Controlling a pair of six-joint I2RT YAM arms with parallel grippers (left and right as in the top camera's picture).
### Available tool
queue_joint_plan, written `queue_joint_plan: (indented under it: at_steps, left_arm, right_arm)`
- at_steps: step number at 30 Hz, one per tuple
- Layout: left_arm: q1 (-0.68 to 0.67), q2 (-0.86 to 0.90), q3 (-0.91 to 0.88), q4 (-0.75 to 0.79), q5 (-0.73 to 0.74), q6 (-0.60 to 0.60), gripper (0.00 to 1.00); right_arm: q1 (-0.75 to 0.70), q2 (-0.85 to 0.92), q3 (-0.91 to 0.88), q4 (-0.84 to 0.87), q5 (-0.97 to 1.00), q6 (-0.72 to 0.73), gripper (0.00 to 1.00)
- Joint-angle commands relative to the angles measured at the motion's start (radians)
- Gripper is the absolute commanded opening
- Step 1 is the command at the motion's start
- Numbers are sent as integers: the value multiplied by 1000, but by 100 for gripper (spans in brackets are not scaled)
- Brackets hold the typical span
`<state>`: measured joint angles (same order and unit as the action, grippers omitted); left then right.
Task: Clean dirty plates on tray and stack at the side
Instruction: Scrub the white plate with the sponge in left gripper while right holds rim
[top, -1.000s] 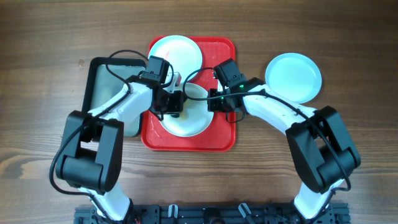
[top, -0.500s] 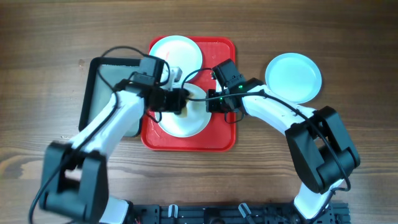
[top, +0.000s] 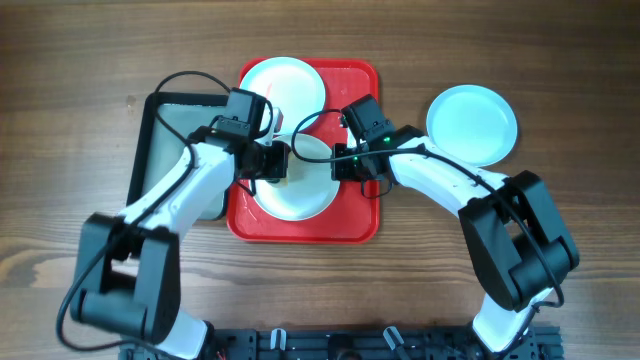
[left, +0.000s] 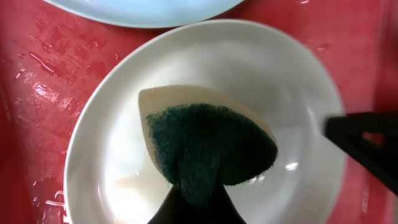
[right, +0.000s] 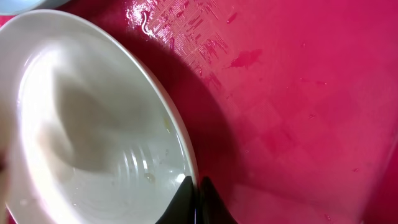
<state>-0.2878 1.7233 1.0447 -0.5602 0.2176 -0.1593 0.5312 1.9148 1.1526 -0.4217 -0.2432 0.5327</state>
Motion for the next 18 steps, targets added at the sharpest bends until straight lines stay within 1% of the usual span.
queue_joint_plan:
  at_steps: [1,4,11,18]
  left_arm:
    - [5,57,2,26,-114,-2,4]
    - [5,59,2,33,-176,-3,4]
    - [4,60,-3,29,-178,-3,4]
    - [4,60,-70,76,-177,-6,4]
  right_arm:
    - [3,13,11,7,-12,-7,4]
    - [3,13,11,5,-12,-7,4]
    - [3,13,11,5,-12,-7,4]
    - [3,12,11,5,-12,-7,4]
